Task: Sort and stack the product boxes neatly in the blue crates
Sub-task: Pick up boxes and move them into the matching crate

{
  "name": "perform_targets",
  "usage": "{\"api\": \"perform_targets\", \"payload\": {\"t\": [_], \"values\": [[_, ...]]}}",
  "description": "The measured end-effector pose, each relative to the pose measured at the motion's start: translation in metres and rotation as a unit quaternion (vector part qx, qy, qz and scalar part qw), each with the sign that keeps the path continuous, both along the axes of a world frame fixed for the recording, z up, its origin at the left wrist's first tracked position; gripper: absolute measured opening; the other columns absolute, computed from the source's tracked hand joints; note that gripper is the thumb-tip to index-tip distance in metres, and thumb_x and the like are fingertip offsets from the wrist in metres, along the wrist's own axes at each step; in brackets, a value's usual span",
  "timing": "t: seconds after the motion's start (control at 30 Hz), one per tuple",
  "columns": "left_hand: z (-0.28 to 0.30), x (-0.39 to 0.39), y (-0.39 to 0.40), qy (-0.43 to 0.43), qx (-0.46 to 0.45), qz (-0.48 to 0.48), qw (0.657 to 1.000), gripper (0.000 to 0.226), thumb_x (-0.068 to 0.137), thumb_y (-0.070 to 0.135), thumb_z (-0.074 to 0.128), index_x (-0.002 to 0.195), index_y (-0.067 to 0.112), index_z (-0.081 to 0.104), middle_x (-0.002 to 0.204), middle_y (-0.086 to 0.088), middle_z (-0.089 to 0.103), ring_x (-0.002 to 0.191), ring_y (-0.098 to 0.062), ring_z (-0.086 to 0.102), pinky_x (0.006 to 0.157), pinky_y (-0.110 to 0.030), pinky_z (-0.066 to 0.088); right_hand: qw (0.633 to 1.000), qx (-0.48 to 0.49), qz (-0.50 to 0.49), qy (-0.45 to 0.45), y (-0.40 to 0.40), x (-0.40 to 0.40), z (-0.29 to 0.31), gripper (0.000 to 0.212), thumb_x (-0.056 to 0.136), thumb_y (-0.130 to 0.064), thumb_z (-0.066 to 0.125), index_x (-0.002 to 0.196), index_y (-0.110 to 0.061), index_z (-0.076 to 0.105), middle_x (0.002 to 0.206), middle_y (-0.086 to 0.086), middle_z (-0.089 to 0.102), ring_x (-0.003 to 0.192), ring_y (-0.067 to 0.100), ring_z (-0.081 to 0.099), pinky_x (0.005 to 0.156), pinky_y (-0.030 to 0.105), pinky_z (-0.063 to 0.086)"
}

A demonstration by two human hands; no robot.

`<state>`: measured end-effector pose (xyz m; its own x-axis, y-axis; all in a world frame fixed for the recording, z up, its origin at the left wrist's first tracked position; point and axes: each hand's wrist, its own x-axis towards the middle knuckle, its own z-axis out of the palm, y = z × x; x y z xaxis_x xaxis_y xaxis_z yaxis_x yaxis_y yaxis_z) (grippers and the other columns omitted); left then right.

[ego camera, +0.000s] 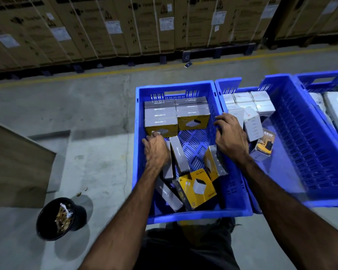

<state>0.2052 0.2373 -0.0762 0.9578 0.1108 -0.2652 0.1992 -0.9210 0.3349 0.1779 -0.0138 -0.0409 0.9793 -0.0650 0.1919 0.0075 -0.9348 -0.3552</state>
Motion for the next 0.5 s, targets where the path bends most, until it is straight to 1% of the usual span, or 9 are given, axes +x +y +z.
{"api": "perform_targets", "payload": {"t": [0.07, 0.13, 0.2, 0.27, 0.37, 0.4, 0.43, 0.47, 0.5], "values": [[-0.007, 0.004, 0.0, 0.009, -0.005, -0.002, 1.0, 0.07, 0.094, 0.005, 0.057, 0.155, -0.007, 0.024, 0.125, -0.026, 0.066, 0.126, -0.048, 0.049, 0.096, -0.05, 0.048, 1.0, 0.0, 0.0, -0.001, 0.0, 0.0, 0.002, 0.027, 0.097, -0.006, 0.056, 0.118, -0.002, 0.072, 0.134, 0.009, 0.063, 0.137, 0.025, 0.048, 0.109, 0.043, 0.047], [-0.01, 0.004, 0.0, 0.032, -0.011, -0.001, 0.999, 0.082, 0.095, 0.013, 0.06, 0.159, -0.006, 0.014, 0.129, -0.03, 0.062, 0.132, -0.052, 0.046, 0.102, -0.057, 0.047, 1.0, 0.0, -0.001, -0.001, 0.0, -0.001, 0.002, 0.027, 0.097, -0.006, 0.056, 0.118, -0.002, 0.072, 0.134, 0.009, 0.063, 0.137, 0.025, 0.048, 0.108, 0.042, 0.047], [-0.009, 0.001, -0.001, 0.057, -0.009, 0.004, 0.998, 0.087, 0.098, 0.024, 0.058, 0.161, -0.006, 0.007, 0.145, -0.037, 0.047, 0.138, -0.054, 0.04, 0.108, -0.06, 0.043, 1.0, -0.002, 0.0, -0.001, 0.0, -0.001, 0.002, 0.027, 0.097, -0.007, 0.056, 0.119, -0.002, 0.072, 0.134, 0.01, 0.063, 0.138, 0.025, 0.048, 0.109, 0.042, 0.046], [-0.009, -0.005, -0.002, 0.077, -0.009, 0.004, 0.997, 0.086, 0.102, 0.028, 0.053, 0.164, 0.0, 0.001, 0.159, -0.038, 0.028, 0.142, -0.056, 0.036, 0.111, -0.063, 0.04, 1.0, -0.002, -0.001, 0.002, 0.001, 0.0, 0.002, 0.028, 0.098, -0.008, 0.056, 0.12, -0.003, 0.072, 0.135, 0.009, 0.063, 0.138, 0.025, 0.047, 0.11, 0.042, 0.046], [-0.013, -0.01, -0.005, 0.085, -0.028, -0.014, 0.996, 0.088, 0.104, 0.022, 0.052, 0.166, 0.025, -0.01, 0.168, -0.035, 0.004, 0.144, -0.06, 0.034, 0.11, -0.069, 0.04, 1.0, 0.002, -0.001, 0.005, 0.0, -0.001, 0.001, 0.027, 0.098, -0.008, 0.056, 0.119, -0.004, 0.072, 0.136, 0.008, 0.062, 0.139, 0.024, 0.047, 0.109, 0.042, 0.046], [-0.012, -0.011, -0.007, 0.084, -0.032, -0.025, 0.996, 0.089, 0.103, 0.016, 0.052, 0.165, 0.035, -0.009, 0.17, -0.032, -0.002, 0.144, -0.06, 0.034, 0.109, -0.069, 0.042, 1.0, 0.004, -0.002, 0.004, 0.0, 0.0, 0.001, 0.027, 0.097, -0.008, 0.056, 0.118, -0.004, 0.072, 0.135, 0.008, 0.063, 0.139, 0.024, 0.047, 0.108, 0.043, 0.048], [-0.011, -0.01, -0.009, 0.083, -0.032, -0.038, 0.995, 0.088, 0.102, 0.01, 0.052, 0.165, 0.04, -0.002, 0.171, -0.029, -0.006, 0.144, -0.06, 0.034, 0.109, -0.07, 0.044, 1.0, 0.005, -0.003, 0.003, 0.0, 0.0, 0.001, 0.027, 0.097, -0.008, 0.056, 0.117, -0.003, 0.073, 0.134, 0.007, 0.063, 0.139, 0.024, 0.047, 0.106, 0.044, 0.049], [-0.01, -0.01, -0.011, 0.084, -0.026, -0.052, 0.995, 0.084, 0.1, 0.005, 0.054, 0.165, 0.04, 0.012, 0.172, -0.025, -0.009, 0.145, -0.06, 0.033, 0.109, -0.07, 0.045, 1.0, 0.005, -0.004, 0.004, 0.0, 0.001, 0.001, 0.027, 0.097, -0.008, 0.056, 0.117, -0.003, 0.073, 0.134, 0.007, 0.064, 0.138, 0.024, 0.047, 0.105, 0.044, 0.05], [-0.009, -0.011, -0.012, 0.084, -0.016, -0.063, 0.994, 0.073, 0.098, 0.005, 0.058, 0.16, 0.034, 0.031, 0.172, -0.022, -0.008, 0.144, -0.06, 0.035, 0.109, -0.069, 0.046, 1.0, 0.004, -0.004, 0.005, 0.0, 0.001, 0.001, 0.027, 0.097, -0.008, 0.056, 0.117, -0.003, 0.073, 0.134, 0.007, 0.064, 0.138, 0.024, 0.048, 0.104, 0.044, 0.051]]}}
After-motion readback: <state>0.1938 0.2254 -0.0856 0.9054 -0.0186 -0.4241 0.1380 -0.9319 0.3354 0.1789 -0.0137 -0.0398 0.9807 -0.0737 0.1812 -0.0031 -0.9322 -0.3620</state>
